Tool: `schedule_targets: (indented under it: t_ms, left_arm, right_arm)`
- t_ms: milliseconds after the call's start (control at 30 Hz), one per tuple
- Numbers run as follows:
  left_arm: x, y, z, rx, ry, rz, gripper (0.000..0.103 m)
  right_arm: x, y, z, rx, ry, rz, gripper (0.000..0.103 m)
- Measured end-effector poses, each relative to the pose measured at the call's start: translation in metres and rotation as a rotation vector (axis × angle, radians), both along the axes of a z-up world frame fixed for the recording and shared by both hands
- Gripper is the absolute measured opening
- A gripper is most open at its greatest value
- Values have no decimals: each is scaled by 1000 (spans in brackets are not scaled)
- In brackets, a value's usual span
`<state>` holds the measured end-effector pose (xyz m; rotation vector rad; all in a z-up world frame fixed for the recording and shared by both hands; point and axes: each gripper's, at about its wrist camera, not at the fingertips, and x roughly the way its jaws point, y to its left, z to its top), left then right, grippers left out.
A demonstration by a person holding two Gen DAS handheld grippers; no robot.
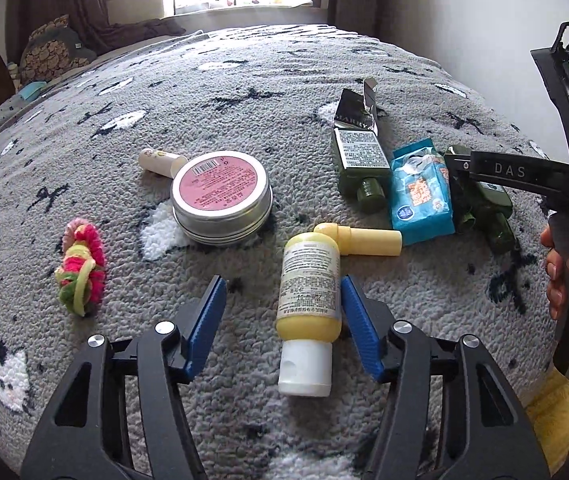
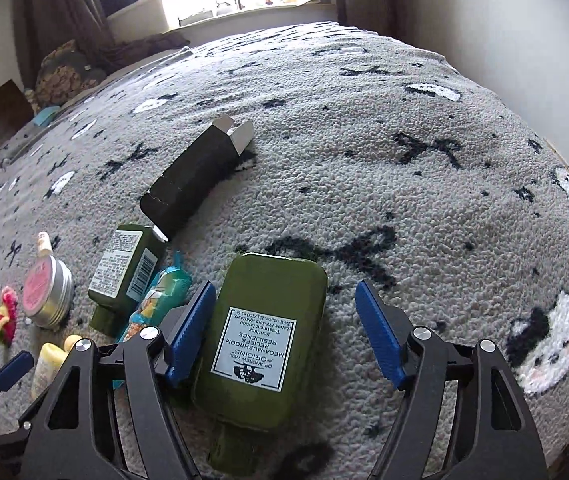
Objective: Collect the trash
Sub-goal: 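Grasp the yellow lotion bottle with the left gripper while the right gripper grasps the green labelled bottle, then carry both bottles down over the bed edge toward the trash bin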
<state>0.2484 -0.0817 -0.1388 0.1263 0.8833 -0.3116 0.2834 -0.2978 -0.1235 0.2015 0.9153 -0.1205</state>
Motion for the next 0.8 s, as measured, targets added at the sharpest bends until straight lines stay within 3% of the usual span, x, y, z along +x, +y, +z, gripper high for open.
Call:
schedule_targets:
  t_ms: [233,300,567,800]
  left_arm:
    - [13,-9,-15,11,29,-29,41]
    - [12,-10,-14,18,25,-36,32]
    - [-8,-7,-2,24,7,-29,30]
    - [-42,6,30,1,-63,-8,30]
  right_arm:
    - [18,-3,-15,-16,49,6,60]
    - [15,-3,-13,-19,42,19,58]
    - [-15,-6,9,-46,-12,41,55]
    - [-62,0,48,-62,-111,76,55]
